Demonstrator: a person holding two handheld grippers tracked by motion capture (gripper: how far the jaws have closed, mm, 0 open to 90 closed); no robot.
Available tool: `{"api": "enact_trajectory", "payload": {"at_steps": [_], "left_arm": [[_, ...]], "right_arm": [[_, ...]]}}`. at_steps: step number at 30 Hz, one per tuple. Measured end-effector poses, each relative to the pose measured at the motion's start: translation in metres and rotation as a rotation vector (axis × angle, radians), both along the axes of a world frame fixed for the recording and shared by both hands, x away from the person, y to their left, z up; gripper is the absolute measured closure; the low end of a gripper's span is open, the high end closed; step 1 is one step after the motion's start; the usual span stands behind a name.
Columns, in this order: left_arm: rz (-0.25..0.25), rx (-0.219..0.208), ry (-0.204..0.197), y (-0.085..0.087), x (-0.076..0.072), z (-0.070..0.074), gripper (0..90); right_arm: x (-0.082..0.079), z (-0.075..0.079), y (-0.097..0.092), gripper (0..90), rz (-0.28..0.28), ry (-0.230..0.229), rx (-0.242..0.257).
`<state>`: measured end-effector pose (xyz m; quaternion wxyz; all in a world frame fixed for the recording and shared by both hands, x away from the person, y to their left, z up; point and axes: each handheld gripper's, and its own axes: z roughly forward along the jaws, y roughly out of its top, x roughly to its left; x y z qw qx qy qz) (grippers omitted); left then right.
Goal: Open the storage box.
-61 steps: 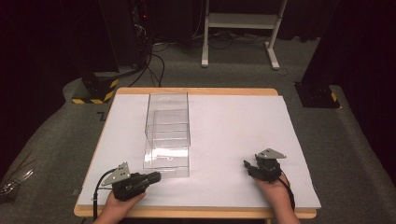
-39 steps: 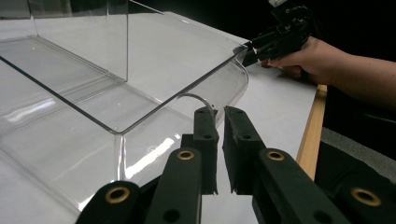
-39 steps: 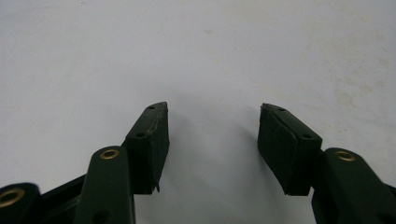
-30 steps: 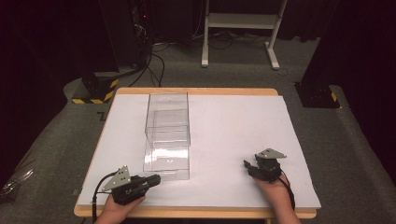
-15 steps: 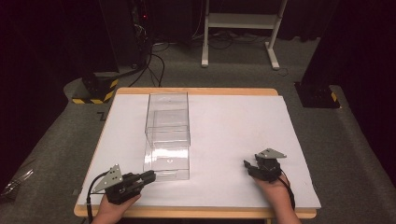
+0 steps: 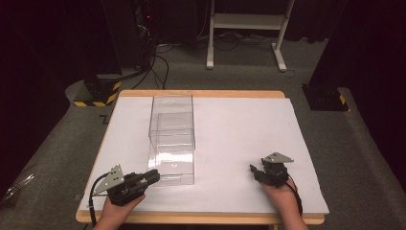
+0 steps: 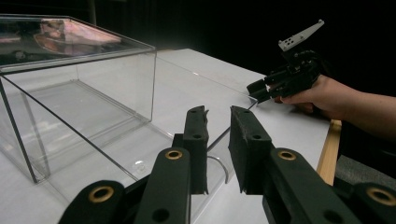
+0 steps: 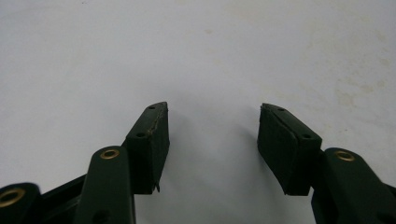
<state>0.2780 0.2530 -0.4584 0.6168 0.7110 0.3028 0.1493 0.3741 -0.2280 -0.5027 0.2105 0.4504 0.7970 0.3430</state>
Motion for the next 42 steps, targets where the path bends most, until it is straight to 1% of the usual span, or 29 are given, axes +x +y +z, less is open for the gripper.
{"api": "enact_trajectory", "payload": {"at_steps": [5, 7, 11, 12, 13, 14, 16, 17, 18, 19, 21, 22, 24, 25, 26, 27, 28, 29, 30, 32, 33, 35, 36, 37, 38, 39, 40, 41, 42], "left_arm": [[0.002, -0.004, -0.006, 0.000, 0.001, 0.003, 75.0], [0.003, -0.016, -0.001, 0.000, 0.001, 0.006, 73.6], [0.001, -0.020, -0.011, -0.002, 0.001, 0.010, 68.3], [0.015, -0.016, -0.024, -0.002, 0.001, 0.014, 66.0], [0.015, -0.016, -0.024, -0.002, 0.001, 0.014, 63.6], [0.037, -0.001, -0.044, -0.002, 0.001, 0.016, 61.6], [0.069, 0.006, -0.057, 0.000, 0.001, 0.018, 57.1], [0.069, 0.006, -0.057, 0.000, 0.001, 0.018, 55.2], [0.102, 0.019, -0.065, 0.004, 0.002, 0.018, 53.5], [0.102, 0.019, -0.065, 0.004, 0.002, 0.018, 52.0], [0.132, 0.026, -0.063, 0.010, 0.004, 0.017, 51.1], [0.156, 0.028, -0.060, 0.016, 0.005, 0.016, 49.4], [0.168, 0.031, -0.060, 0.019, 0.006, 0.016, 48.6], [0.200, 0.037, -0.063, 0.025, 0.007, 0.016, 46.3], [0.218, 0.038, -0.063, 0.028, 0.008, 0.015, 45.3], [0.218, 0.038, -0.063, 0.028, 0.008, 0.015, 44.5], [0.251, 0.038, -0.056, 0.034, 0.010, 0.014, 43.8], [0.251, 0.038, -0.056, 0.034, 0.010, 0.014, 43.0], [0.288, 0.049, -0.050, 0.040, 0.012, 0.011, 42.1], [0.324, 0.063, -0.042, 0.047, 0.015, 0.008, 40.9], [0.324, 0.063, -0.042, 0.047, 0.015, 0.008, 40.3], [0.364, 0.087, -0.024, 0.058, 0.019, 0.003, 39.9], [0.364, 0.087, -0.024, 0.058, 0.019, 0.003, 39.5], [0.399, 0.113, -0.009, 0.065, 0.022, -0.002, 39.2], [0.399, 0.113, -0.009, 0.065, 0.022, -0.002, 38.8], [0.427, 0.135, 0.008, 0.072, 0.024, -0.007, 38.5], [0.441, 0.145, 0.020, 0.075, 0.025, -0.009, 38.0], [0.441, 0.145, 0.020, 0.075, 0.025, -0.009, 37.5], [0.454, 0.158, 0.033, 0.078, 0.027, -0.012, 37.5]], "right_arm": [[0.000, 0.000, 0.000, 43.5, 0.000, 0.000, 0.000], [0.000, 0.000, 0.000, 43.5, 0.000, 0.000, 0.000], [0.000, 0.000, 0.000, 43.5, 0.000, 0.000, 0.000], [0.000, 0.000, 0.000, 43.4, 0.000, 0.000, 0.000], [0.000, 0.000, 0.000, 43.4, 0.000, 0.000, 0.000], [0.000, 0.000, 0.000, 43.5, 0.000, 0.000, 0.000], [0.000, 0.000, 0.000, 43.5, 0.000, 0.000, 0.000], [0.000, 0.000, 0.000, 43.5, 0.000, 0.000, 0.000], [0.000, 0.000, 0.000, 43.4, 0.000, 0.000, 0.000], [0.000, 0.000, 0.000, 43.5, 0.000, 0.000, 0.000], [0.000, 0.000, 0.000, 43.5, 0.000, 0.000, 0.001], [0.000, 0.000, 0.000, 43.5, 0.000, 0.001, 0.001], [0.000, 0.000, 0.000, 43.5, 0.000, 0.001, 0.001], [0.000, 0.000, 0.000, 43.5, 0.000, 0.001, 0.001], [0.000, 0.000, 0.000, 43.5, 0.000, 0.001, 0.001], [0.000, 0.000, 0.000, 43.5, 0.000, 0.001, 0.001], [0.000, 0.000, 0.000, 43.4, 0.000, 0.001, 0.000], [0.000, 0.000, 0.000, 43.4, 0.000, 0.001, 0.000], [0.000, 0.000, 0.000, 43.4, 0.000, 0.002, 0.000], [0.000, 0.000, 0.000, 43.4, 0.001, 0.000, -0.001], [0.000, 0.000, 0.000, 43.4, 0.001, 0.000, -0.001], [0.000, 0.000, 0.000, 43.4, 0.002, 0.000, -0.002], [0.000, 0.000, 0.000, 43.4, 0.000, 0.001, 0.000], [0.000, 0.000, 0.000, 43.4, 0.001, 0.001, 0.000], [0.000, 0.000, 0.000, 43.4, 0.001, 0.001, 0.000], [0.000, 0.000, -0.001, 43.3, 0.003, 0.000, -0.001], [0.001, 0.000, -0.001, 43.4, 0.004, 0.000, -0.001], [0.001, 0.000, -0.001, 43.4, 0.004, 0.000, -0.001], [0.000, 0.000, -0.001, 43.4, 0.003, 0.001, 0.000]]}}
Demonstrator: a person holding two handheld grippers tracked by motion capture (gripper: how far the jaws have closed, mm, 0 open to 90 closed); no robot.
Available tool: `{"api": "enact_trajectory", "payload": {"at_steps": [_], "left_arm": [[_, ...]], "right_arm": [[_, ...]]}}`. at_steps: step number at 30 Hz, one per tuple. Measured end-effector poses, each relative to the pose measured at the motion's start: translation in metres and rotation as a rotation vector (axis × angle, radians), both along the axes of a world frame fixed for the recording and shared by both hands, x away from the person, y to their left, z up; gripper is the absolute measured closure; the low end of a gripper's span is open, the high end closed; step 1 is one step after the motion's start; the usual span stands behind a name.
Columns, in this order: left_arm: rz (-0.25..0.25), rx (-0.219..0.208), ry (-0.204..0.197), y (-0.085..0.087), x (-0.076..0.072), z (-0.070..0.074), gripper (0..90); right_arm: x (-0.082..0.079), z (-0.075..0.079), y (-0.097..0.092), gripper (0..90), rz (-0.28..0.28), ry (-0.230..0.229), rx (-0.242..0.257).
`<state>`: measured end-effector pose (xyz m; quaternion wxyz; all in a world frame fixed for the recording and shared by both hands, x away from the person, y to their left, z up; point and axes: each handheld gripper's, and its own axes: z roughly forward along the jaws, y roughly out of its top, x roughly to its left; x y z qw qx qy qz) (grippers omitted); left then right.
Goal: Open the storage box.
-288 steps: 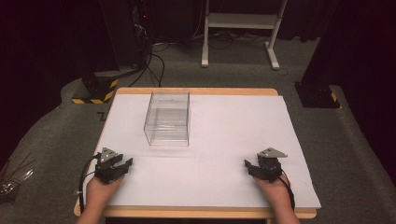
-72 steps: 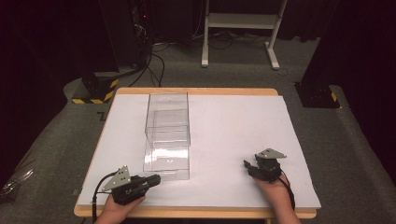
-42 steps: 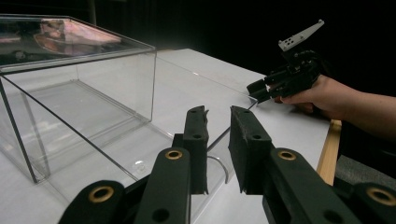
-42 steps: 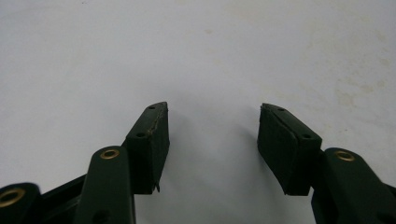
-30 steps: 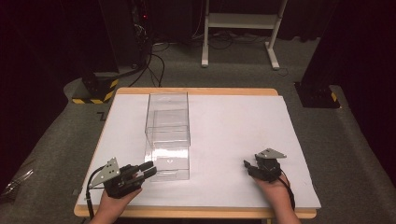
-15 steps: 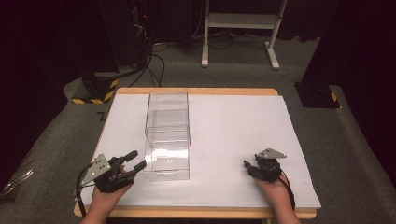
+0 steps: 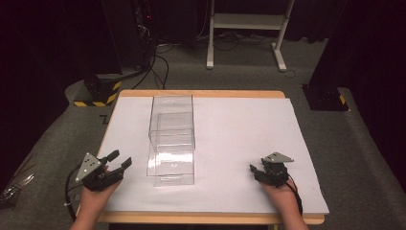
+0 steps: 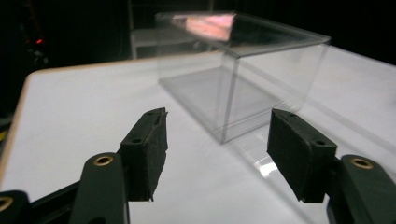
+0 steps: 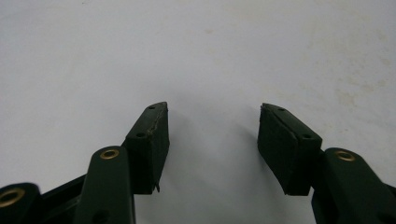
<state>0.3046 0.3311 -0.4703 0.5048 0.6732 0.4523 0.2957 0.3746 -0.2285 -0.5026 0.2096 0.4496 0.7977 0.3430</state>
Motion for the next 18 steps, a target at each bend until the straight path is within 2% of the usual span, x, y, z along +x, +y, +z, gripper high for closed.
{"api": "enact_trajectory", "payload": {"at_steps": [3, 6, 7, 8, 9, 10, 11, 12, 14, 18], "left_arm": [[0.060, 0.070, 0.076, 0.006, 0.007, -0.015, 35.5], [0.084, 0.129, 0.152, 0.006, 0.014, -0.027, 32.3], [0.084, 0.129, 0.152, 0.006, 0.014, -0.027, 31.3], [0.088, 0.158, 0.178, 0.005, 0.016, -0.030, 31.3], [0.086, 0.182, 0.278, 0.002, 0.024, -0.034, 28.4], [0.087, 0.199, 0.316, 0.000, 0.027, -0.036, 25.1], [0.087, 0.199, 0.316, 0.000, 0.027, -0.036, 23.8], [0.077, 0.223, 0.362, -0.002, 0.031, -0.037, 23.2], [0.076, 0.229, 0.350, -0.004, 0.030, -0.037, 25.9], [0.078, 0.222, 0.352, -0.004, 0.030, -0.037, 26.0]], "right_arm": [[0.000, 0.000, 0.000, 43.3, 0.002, -0.001, -0.001], [0.000, 0.000, 0.000, 43.3, 0.002, -0.001, 0.000], [0.000, 0.000, 0.000, 43.3, 0.002, -0.001, 0.000], [0.000, 0.000, 0.000, 43.2, 0.002, -0.001, 0.000], [0.000, 0.000, 0.000, 43.2, 0.003, -0.001, 0.000], [0.000, 0.000, 0.000, 43.2, 0.003, -0.001, 0.000], [0.000, 0.000, 0.000, 43.2, 0.003, -0.001, 0.000], [0.000, 0.000, 0.000, 43.2, 0.003, -0.001, -0.001], [0.000, 0.000, 0.000, 43.2, 0.000, 0.001, 0.001], [0.000, 0.000, 0.000, 43.2, 0.000, 0.000, 0.000]]}}
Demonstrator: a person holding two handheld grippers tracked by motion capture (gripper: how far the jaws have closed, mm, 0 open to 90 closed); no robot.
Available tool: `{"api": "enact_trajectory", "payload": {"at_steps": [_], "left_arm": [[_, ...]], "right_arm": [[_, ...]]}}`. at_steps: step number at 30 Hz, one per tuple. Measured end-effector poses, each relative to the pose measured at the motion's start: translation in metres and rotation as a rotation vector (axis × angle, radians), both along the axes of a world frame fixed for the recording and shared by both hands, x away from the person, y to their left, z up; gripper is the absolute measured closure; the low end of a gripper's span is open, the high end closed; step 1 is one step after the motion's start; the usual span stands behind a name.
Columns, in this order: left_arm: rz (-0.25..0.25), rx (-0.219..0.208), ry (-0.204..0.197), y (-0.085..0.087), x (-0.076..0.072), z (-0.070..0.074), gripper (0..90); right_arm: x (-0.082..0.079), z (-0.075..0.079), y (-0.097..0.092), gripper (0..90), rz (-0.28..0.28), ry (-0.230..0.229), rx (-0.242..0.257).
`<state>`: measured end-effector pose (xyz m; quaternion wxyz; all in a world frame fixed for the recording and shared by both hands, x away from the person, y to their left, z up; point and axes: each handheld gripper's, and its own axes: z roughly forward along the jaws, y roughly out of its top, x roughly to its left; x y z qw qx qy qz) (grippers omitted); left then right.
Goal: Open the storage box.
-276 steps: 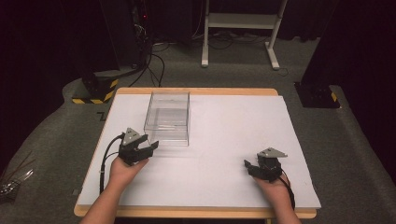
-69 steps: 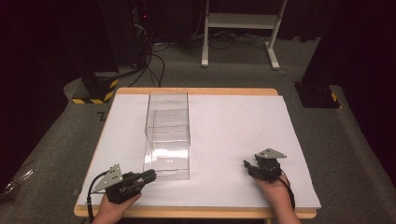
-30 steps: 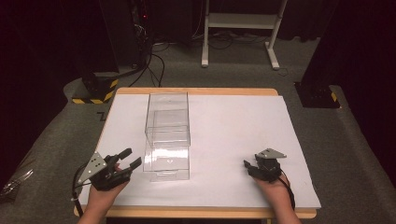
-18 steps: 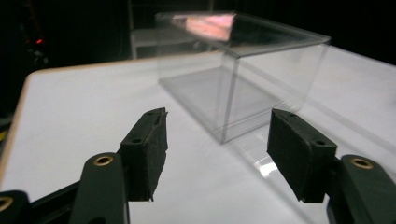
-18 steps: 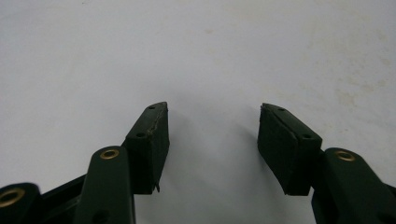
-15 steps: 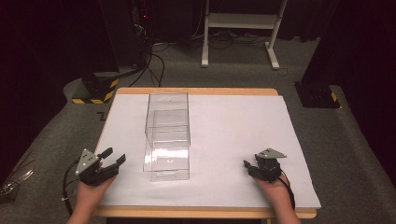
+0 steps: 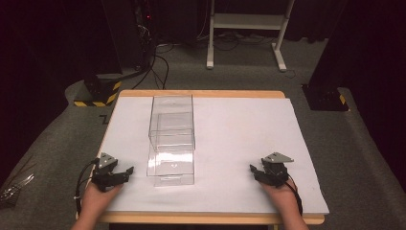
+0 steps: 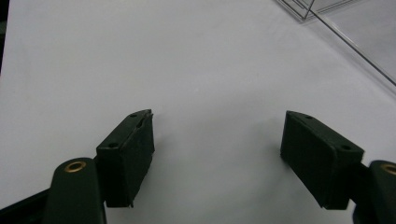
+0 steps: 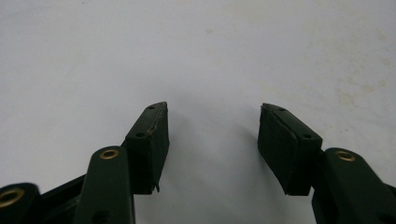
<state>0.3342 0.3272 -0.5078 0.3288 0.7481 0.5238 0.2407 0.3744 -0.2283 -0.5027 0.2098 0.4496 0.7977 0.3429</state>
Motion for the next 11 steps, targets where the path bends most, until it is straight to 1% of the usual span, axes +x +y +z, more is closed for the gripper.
{"api": "enact_trajectory", "payload": {"at_steps": [11], "left_arm": [[0.000, -0.002, 0.001, 0.0002, 0.0001, 0.0000, 26.0]], "right_arm": [[0.0000, 0.0000, 0.0001, 43.2, -0.001, 0.001, 0.001]]}}
